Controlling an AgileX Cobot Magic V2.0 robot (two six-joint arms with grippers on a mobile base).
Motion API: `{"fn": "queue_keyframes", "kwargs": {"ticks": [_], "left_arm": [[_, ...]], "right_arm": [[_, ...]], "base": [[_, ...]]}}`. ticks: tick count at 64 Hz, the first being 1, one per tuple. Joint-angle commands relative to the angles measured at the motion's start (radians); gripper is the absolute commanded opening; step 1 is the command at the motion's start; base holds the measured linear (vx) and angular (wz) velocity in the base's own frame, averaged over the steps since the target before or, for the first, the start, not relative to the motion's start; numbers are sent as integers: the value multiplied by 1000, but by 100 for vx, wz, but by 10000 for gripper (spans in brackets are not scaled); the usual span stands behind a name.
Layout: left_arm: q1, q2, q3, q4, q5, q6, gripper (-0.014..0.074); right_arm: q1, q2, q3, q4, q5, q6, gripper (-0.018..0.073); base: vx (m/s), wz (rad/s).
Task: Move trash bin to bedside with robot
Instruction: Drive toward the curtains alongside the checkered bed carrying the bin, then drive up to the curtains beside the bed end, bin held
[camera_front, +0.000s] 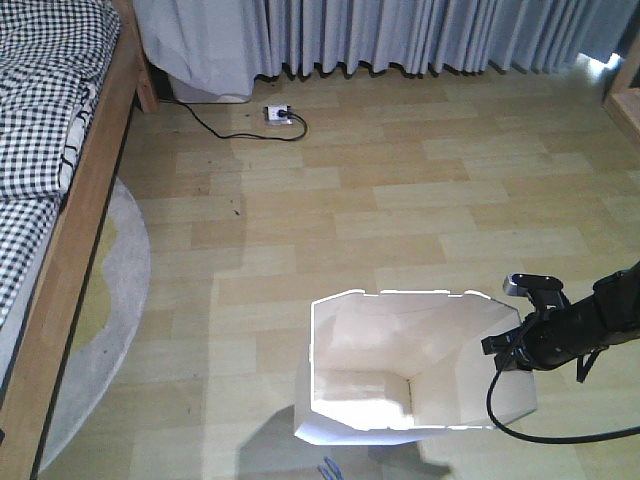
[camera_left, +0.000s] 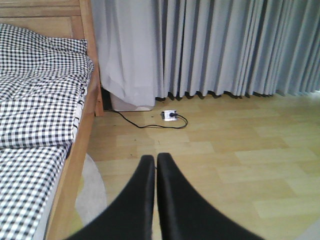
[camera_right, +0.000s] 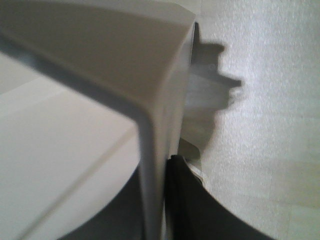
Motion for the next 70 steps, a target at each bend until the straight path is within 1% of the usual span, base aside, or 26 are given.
{"fn": "queue_keyframes", "kwargs": {"ticks": [1,41,70], "left_arm": [[-2,-14,19,-3,-69,-4,-6],[-2,-14,19,-3,-69,-4,-6],[-2,-14,19,-3,-69,-4,-6]], "right_arm": [[-2,-76,-10,36,186,1,-5],[-2,-76,-10,36,186,1,-5],[-2,-76,-10,36,186,1,-5]], "base": [[29,11],[28,10],[29,-1]]}}
